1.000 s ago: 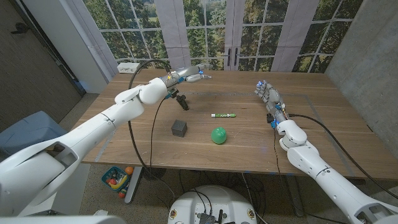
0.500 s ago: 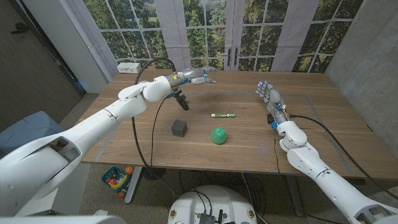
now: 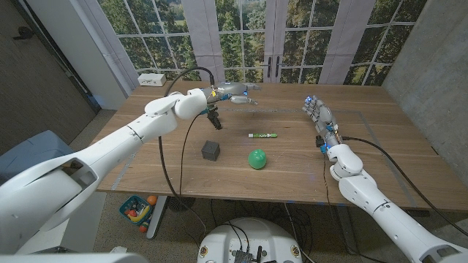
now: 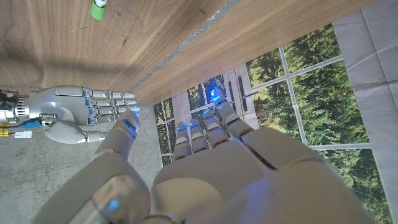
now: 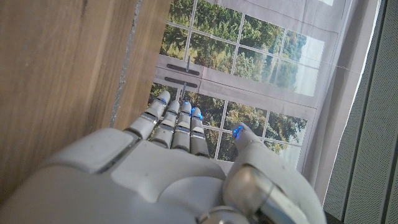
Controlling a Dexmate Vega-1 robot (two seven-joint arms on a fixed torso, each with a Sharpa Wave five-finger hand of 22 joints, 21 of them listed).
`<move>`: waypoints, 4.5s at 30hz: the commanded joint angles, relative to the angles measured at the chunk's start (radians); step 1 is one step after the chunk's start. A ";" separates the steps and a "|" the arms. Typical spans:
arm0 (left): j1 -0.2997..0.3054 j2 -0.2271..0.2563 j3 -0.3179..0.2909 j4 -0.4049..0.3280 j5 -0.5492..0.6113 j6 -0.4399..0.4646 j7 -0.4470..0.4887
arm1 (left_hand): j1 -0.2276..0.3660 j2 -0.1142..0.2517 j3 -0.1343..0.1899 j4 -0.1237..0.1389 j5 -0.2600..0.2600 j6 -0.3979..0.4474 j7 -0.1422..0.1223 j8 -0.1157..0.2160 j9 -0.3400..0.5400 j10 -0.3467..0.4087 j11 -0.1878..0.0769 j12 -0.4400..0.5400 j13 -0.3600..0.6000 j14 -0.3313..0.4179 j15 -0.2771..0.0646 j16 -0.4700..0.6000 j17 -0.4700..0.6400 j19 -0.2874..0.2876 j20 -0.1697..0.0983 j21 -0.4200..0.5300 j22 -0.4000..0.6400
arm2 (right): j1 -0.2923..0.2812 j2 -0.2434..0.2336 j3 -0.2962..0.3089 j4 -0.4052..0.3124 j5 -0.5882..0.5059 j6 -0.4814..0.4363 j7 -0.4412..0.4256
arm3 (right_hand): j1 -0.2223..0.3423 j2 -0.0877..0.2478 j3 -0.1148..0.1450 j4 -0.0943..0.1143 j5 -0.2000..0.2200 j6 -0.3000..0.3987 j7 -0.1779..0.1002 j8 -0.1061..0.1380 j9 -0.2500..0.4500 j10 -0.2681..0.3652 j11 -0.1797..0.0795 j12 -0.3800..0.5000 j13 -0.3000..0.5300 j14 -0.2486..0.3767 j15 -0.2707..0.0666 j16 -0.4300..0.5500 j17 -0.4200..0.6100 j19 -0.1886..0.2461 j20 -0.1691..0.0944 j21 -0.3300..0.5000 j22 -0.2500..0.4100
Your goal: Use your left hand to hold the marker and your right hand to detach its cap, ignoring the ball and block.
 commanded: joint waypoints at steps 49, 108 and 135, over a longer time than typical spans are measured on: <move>-0.030 -0.077 0.138 -0.032 0.366 0.126 -0.066 | 0.554 -0.134 -0.388 0.044 0.005 0.616 0.057 0.025 0.007 0.636 -0.054 0.031 0.016 0.494 -0.160 0.041 0.030 0.425 -0.032 -0.326 0.014 | -0.052 -0.012 0.040 -0.001 0.022 0.066 0.022 | -0.029 -0.005 -0.004 -0.010 -0.004 0.023 0.003 0.007 0.006 0.022 0.010 0.011 -0.007 0.019 0.001 0.010 0.000 0.033 -0.022 -0.015 0.003; 0.015 -0.111 0.219 0.041 0.414 0.217 0.030 | 0.644 -0.067 -0.425 0.025 -0.007 0.677 0.023 0.037 0.033 0.783 -0.127 0.052 0.079 0.449 -0.180 0.049 0.057 0.328 0.000 -0.376 0.028 | -0.068 -0.020 0.054 0.011 0.036 0.084 0.041 | -0.040 -0.005 -0.006 -0.023 -0.004 0.034 0.003 0.007 0.006 0.032 0.012 0.012 -0.015 0.030 -0.001 0.014 -0.004 0.044 -0.021 -0.031 0.003; 0.006 -0.122 0.249 0.100 0.412 0.186 0.069 | 0.736 -0.024 -0.391 0.007 0.000 0.671 0.001 0.021 0.028 0.776 -0.129 0.047 0.083 0.460 -0.191 0.047 0.052 0.346 -0.011 -0.371 0.027 | -0.059 -0.017 0.048 0.016 0.021 0.082 0.031 | -0.046 -0.005 -0.007 -0.027 -0.004 0.041 0.003 0.008 0.006 0.040 0.015 0.014 -0.018 0.032 -0.002 0.015 -0.005 0.049 -0.021 -0.037 0.003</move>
